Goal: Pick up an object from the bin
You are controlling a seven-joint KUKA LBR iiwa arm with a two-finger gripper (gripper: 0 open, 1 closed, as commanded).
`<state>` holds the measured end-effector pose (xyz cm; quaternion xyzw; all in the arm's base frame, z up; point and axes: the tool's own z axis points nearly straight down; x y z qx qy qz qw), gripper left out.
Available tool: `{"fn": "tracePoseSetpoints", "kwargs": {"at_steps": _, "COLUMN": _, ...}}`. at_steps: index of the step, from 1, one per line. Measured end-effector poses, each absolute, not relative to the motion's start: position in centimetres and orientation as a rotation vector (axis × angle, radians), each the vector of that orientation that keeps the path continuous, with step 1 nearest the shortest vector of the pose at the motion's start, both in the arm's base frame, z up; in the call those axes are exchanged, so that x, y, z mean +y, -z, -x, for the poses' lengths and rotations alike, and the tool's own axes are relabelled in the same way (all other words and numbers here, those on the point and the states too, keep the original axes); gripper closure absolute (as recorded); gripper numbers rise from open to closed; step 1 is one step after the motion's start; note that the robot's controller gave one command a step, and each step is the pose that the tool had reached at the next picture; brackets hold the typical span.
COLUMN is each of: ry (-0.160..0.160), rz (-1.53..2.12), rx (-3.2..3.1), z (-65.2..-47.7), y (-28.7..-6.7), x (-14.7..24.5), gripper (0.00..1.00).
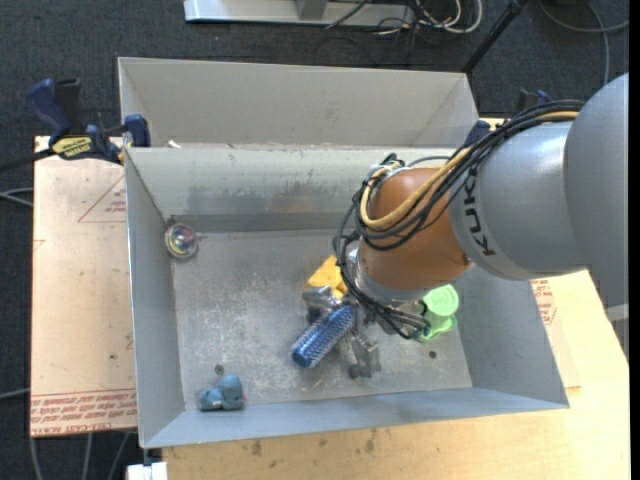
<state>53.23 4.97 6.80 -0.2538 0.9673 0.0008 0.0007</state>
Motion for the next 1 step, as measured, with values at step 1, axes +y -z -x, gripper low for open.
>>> {"fn": "tracePoseSetpoints", "kwargs": {"at_steps": 1, "ry": -0.003, "rz": 0.794, "rx": 3.039, "z": -53.27, "y": -6.81, "x": 5.01, "gripper": 0.0}}
